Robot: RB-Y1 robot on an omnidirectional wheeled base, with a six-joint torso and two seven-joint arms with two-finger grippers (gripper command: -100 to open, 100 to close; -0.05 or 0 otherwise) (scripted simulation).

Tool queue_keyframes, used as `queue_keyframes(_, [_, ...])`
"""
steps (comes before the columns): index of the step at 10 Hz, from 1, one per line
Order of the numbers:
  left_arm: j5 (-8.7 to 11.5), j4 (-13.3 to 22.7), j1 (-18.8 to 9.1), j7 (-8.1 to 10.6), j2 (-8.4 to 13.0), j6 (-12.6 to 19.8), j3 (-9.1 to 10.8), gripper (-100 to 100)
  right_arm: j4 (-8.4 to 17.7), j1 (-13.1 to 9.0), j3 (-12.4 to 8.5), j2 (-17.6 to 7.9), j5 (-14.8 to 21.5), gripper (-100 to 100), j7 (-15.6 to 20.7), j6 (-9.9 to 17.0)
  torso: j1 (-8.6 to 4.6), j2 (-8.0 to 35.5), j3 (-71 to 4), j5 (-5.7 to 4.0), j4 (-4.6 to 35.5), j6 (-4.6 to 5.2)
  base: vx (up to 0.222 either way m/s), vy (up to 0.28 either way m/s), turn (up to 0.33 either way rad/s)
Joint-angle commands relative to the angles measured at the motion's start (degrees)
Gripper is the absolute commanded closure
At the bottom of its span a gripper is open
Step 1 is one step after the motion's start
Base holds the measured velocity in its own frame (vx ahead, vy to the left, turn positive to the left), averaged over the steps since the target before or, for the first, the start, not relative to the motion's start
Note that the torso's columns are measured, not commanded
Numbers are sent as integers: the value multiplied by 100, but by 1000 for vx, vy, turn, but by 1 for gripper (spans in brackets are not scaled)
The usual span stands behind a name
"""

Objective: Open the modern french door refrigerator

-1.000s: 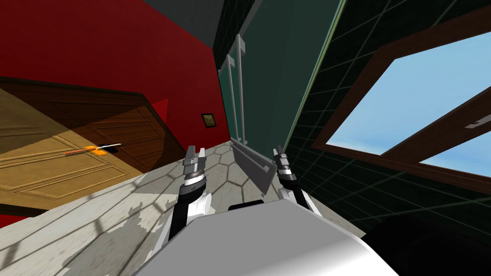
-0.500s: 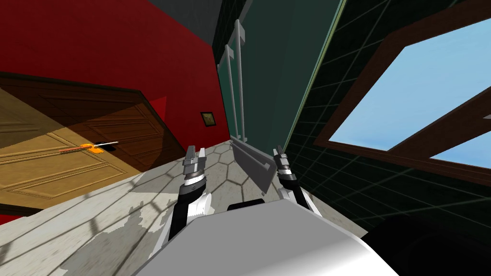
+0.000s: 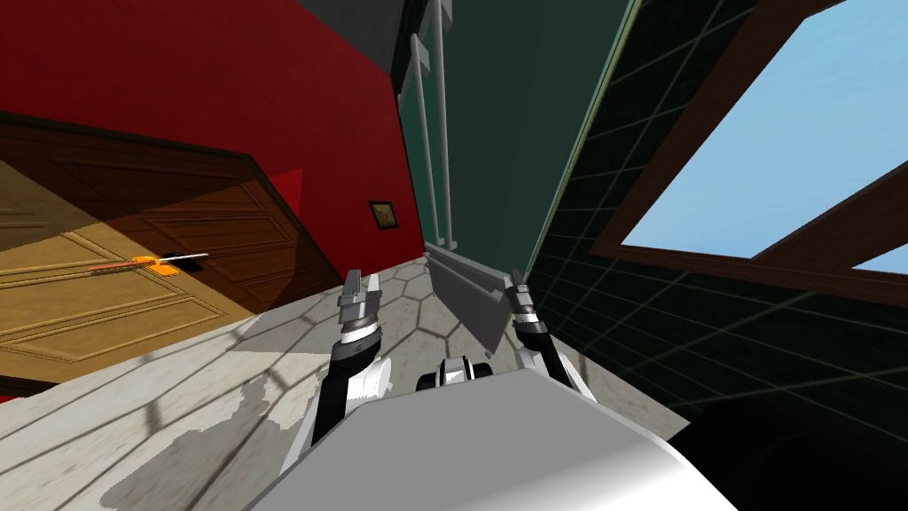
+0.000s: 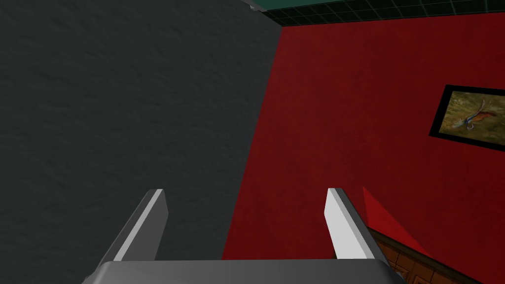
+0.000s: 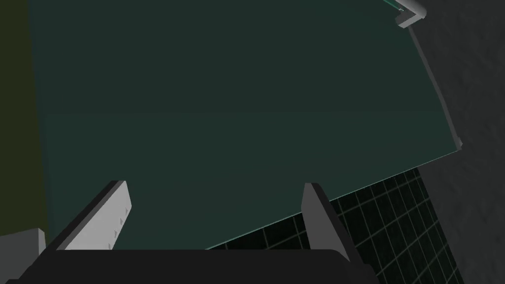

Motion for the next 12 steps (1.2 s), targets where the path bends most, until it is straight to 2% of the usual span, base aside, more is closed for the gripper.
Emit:
queue_keyframes(1, [0, 1, 0, 0, 0, 0, 0, 0, 190, -2, 72, -331, 360, -100, -17, 262, 0, 57, -110, 0, 57, 1, -39, 0, 31])
queue_keyframes(2, [0, 1, 0, 0, 0, 0, 0, 0, 296, -15, 113, -445, 536, -100, -25, 423, 0, 72, -135, 0, 74, 0, -51, 5, 42])
queue_keyframes(3, [0, 1, 0, 0, 0, 0, 0, 0, 296, -15, 113, -445, 570, -100, -25, 423, 1, 77, -139, 0, 79, 1, -41, 2, 13])
queue_keyframes(5, [0, 1, 0, 0, 0, 0, 0, 0, 562, -52, 216, -631, 985, -100, -44, 821, 1, 67, -147, 0, 77, 0, -42, 3, 48])
queue_keyframes(6, [0, 1, 0, 0, 0, 0, 0, 0, 562, -52, 216, -631, 1096, -100, -44, 827, -1, 71, -145, -1, 78, 1, -35, 1, 22])
queue_keyframes(7, [0, 1, 0, 0, 0, 0, 0, 0, 718, -74, 278, -706, 1297, -100, -54, 1031, -1, 69, -146, 0, 79, 1, -35, -1, 46])
queue_keyframes(8, [0, 1, 0, 0, 0, 0, 0, 0, 718, -74, 278, -706, 1407, -100, -54, 1066, 0, 70, -146, 0, 78, 0, -31, -2, 28])
queue_keyframes(9, [0, 1, 0, 0, 0, 0, 0, 0, 889, -100, 346, -771, 1618, -100, -65, 1285, -1, 69, -146, 0, 79, 1, -37, -7, 56])
queue_keyframes(10, [0, 1, 0, 0, 0, 0, 0, 0, 889, -100, 346, -771, 1745, -100, -65, 1326, -2, 71, -145, -1, 79, 0, -35, -7, 28])
queue_keyframes(11, [0, 1, 0, 0, 0, 0, 0, 0, 1072, -130, 419, -826, 1938, -100, -75, 1563, -1, 71, -145, -1, 79, 1, -43, -2, 55])
queue_keyframes(12, [0, 1, 0, 0, 0, 0, 0, 0, 1072, -130, 419, -826, 2097, -100, -75, 1606, 1, 73, -143, 0, 79, 0, -37, -1, 33])
